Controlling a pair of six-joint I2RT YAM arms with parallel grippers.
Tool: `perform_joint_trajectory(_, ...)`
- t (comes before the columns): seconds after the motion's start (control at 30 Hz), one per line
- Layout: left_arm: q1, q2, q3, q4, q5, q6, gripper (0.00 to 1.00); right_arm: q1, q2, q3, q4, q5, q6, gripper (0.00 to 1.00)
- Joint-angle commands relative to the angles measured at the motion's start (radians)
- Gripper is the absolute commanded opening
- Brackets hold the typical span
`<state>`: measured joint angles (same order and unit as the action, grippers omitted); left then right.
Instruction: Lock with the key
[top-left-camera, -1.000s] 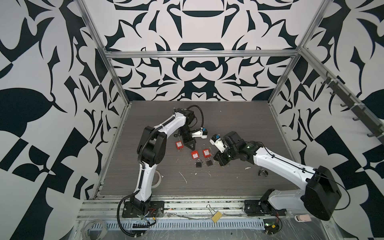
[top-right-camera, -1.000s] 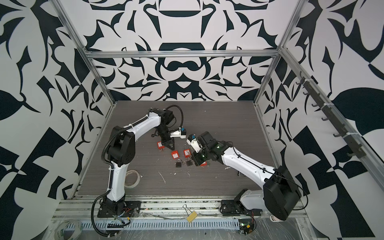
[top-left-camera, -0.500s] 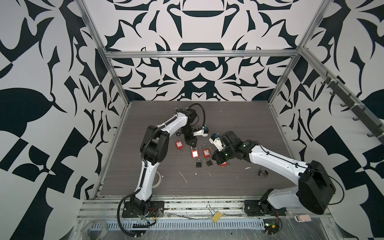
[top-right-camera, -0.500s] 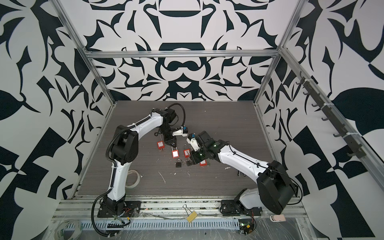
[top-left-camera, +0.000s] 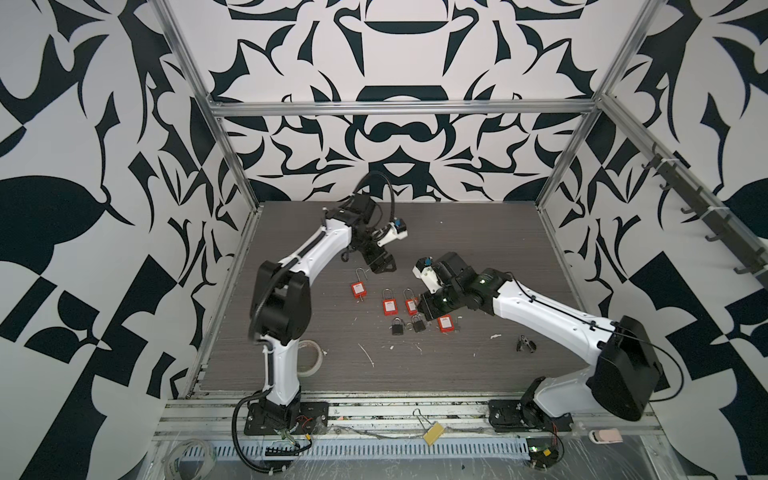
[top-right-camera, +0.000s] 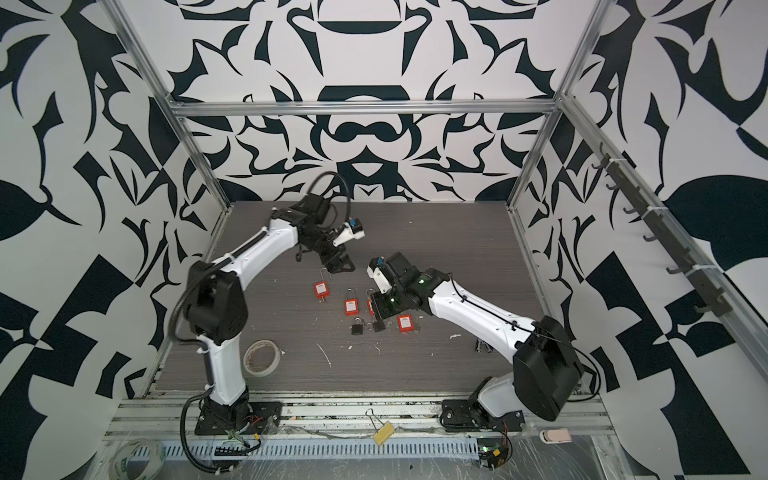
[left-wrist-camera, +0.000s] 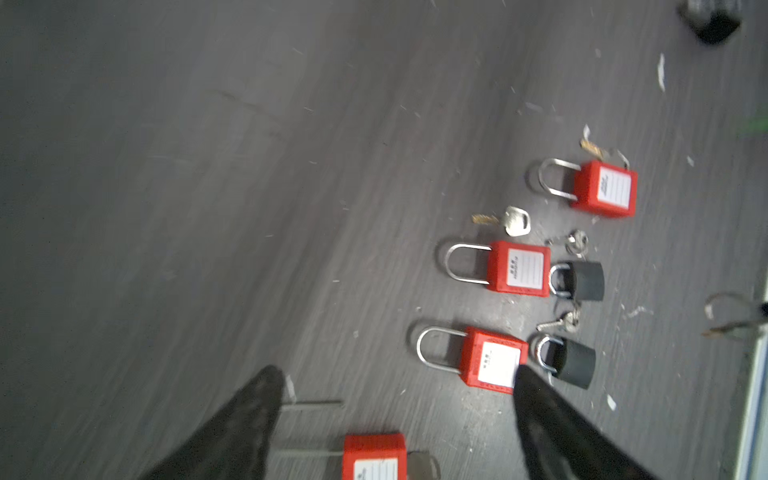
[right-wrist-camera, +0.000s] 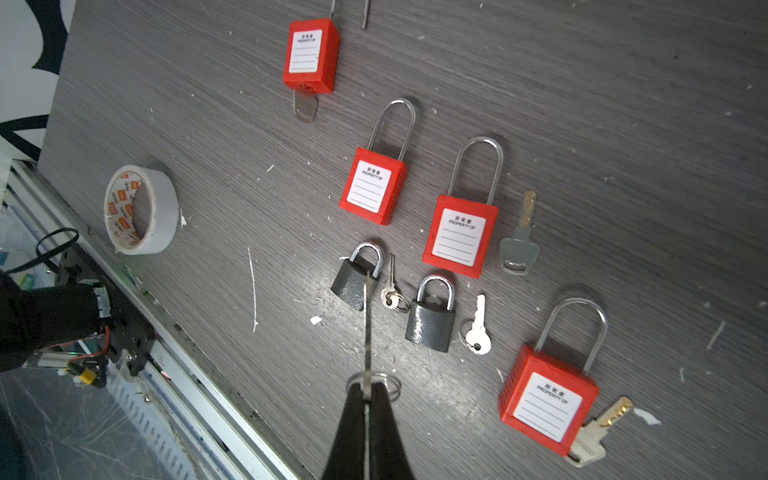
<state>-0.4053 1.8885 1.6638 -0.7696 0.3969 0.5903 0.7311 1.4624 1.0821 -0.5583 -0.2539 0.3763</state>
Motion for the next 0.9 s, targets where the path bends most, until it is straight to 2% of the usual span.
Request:
perform_joint_trajectory(0.0, 0.066, -0.13, -0.136, 0.215, 0.069, -0.181, 0.99, 0.01, 0.071, 0.072, -0.033, 0.005, 0.078, 0.0)
perform_joint_trajectory(0.27, 0.14, -0.45, -0.522, 0.509, -0.042, -0.46, 0.99, 0.014, 0.24, 0.211, -0.071, 0.027, 0.096, 0.0)
perform_joint_trajectory(0.37, 0.161, -0.524, -0.578, 0.507, -0.113, -0.562, 0.99, 0.015, 0.301, 0.256, -0.074, 0.031, 0.098, 0.0)
perform_joint_trajectory(0.47, 0.17, -0.569, -0.596, 0.457, -0.268, -0.667, 0.99, 0.015, 0.363, 0.303, -0.095, 0.04, 0.099, 0.0)
perform_joint_trajectory(0.7, 0.192, -0.606, -0.647, 0.403, -0.238, -0.675, 0.99, 0.017, 0.474, 0.376, -0.132, 0.047, 0.098, 0.01)
perform_joint_trajectory(0.87, 0.204, -0.658, -0.696, 0.376, -0.224, -0.716, 0.99, 0.03, 0.491, 0.415, -0.152, 0.095, 0.084, 0.16)
